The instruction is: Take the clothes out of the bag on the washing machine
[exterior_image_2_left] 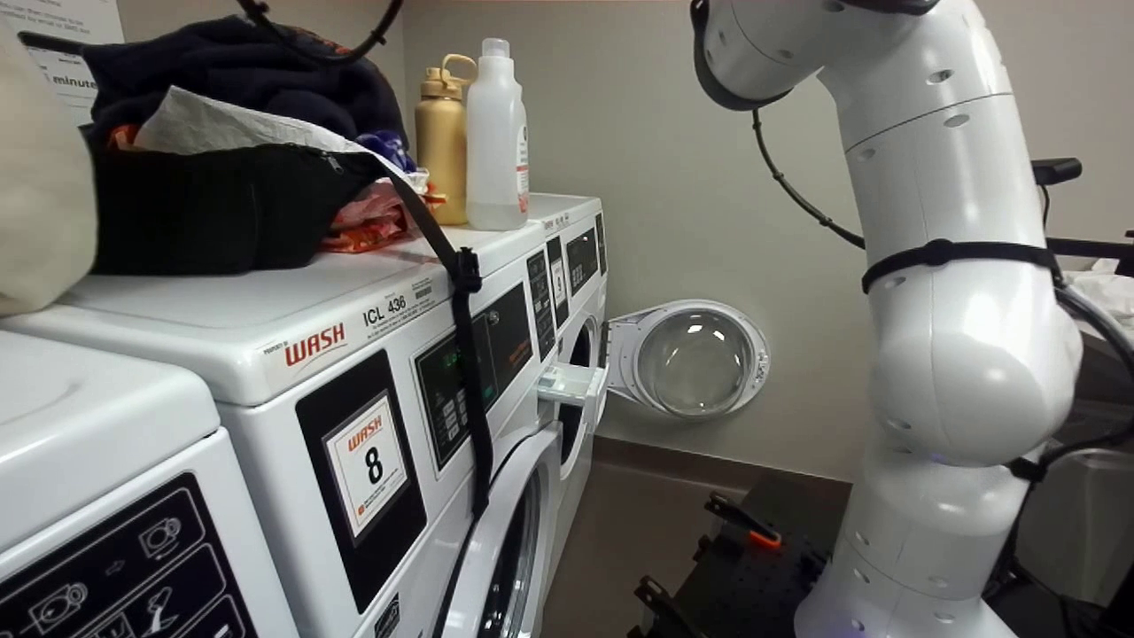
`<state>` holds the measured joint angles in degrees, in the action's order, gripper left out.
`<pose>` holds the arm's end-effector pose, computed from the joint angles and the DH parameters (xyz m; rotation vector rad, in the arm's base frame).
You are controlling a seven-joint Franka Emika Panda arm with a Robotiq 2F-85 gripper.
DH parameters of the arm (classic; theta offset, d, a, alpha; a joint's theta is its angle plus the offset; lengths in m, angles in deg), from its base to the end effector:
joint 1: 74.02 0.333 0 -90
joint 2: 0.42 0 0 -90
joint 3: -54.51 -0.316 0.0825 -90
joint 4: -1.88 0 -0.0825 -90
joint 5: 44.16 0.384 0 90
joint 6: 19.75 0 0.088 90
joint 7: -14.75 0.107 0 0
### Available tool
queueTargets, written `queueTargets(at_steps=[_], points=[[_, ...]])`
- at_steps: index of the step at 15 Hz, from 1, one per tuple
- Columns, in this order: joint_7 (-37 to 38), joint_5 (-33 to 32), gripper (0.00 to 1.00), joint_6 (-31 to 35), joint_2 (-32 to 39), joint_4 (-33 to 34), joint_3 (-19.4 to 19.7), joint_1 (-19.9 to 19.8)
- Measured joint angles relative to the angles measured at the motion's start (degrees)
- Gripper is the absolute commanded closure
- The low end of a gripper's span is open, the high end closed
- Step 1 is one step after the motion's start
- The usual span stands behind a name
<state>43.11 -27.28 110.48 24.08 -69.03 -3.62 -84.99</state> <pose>0.5672 0.3740 0.7069 -2.1600 -0.0319 -0.2923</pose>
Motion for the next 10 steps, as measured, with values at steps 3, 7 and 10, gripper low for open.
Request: queueTargets(at_steps=[3, 7, 10], points=[[-1.21, 0.14, 0.50, -5.15, -4.66, -6.81, -0.05, -7.72], [-3.22, 3.12, 0.19, -11.33, -9.39, -12.81, -1.16, -14.11], [-5.17, 6.48, 0.01, -13.83, -11.36, -14.70, -2.48, -16.15]])
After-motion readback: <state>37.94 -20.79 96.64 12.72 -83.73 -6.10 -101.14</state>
